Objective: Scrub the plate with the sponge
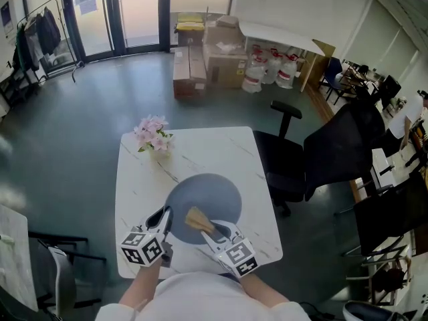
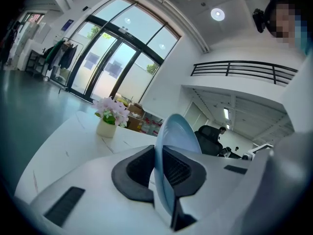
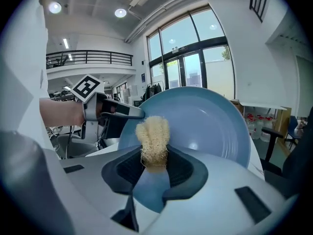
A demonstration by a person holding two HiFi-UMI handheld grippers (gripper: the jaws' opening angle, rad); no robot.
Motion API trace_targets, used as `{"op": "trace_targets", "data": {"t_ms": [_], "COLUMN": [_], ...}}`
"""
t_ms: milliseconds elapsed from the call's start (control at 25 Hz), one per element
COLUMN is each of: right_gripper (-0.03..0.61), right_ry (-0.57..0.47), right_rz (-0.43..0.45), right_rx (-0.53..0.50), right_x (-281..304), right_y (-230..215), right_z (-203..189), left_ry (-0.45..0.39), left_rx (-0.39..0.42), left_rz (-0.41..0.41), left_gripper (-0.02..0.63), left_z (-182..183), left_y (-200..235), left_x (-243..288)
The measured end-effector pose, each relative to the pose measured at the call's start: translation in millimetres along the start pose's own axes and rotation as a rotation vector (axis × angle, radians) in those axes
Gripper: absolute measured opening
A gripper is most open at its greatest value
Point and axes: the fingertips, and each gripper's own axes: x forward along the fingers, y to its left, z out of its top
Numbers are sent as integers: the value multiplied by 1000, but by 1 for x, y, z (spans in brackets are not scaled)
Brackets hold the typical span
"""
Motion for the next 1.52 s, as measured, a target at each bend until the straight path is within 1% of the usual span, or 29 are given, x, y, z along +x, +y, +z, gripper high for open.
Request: {"op": "trace_targets", "data": {"t_ms": [160,280,400,560,720,880,1000,1160,1240,1320,1440,1520], "right_gripper": [120,120,120,120,120,120,120,120,120,120,120,120], "right_ry": [-20,-35,-25,13,53,89,98,92,76,54,29,28], "right_rz": [-25,-71,-131,-181,-165,-103,-44,15,14,-7,-69,-113], "right_rx": [-13,-14,4,40,62,50,25,-21,-39,-51,-51,-31], "right_x": [4,-2,-10,-21,-23,-15,-5,8,11,11,5,-2], "right_y": [-13,-31,-53,-69,-61,-38,-18,-1,-5,-15,-40,-56], "right_z": [14,24,25,10,-5,-16,-15,-1,9,20,30,31], "left_ry": [2,1,-6,-30,-58,-66,-50,-16,-1,8,8,2], "left_rx": [28,28,5,-50,-75,-65,-52,-13,-1,-4,-19,-32], "left_rz": [-6,-7,0,12,27,26,16,-2,-11,-19,-27,-27], "left_gripper": [51,51,51,51,51,51,51,51,51,51,51,51], "left_z": [1,2,3,8,17,20,16,6,0,-4,-7,-6], "left_y": [-3,-4,-1,8,17,17,12,3,-3,-7,-8,-5], "left_x": [-1,-2,-2,-1,0,4,7,8,7,6,3,2]}}
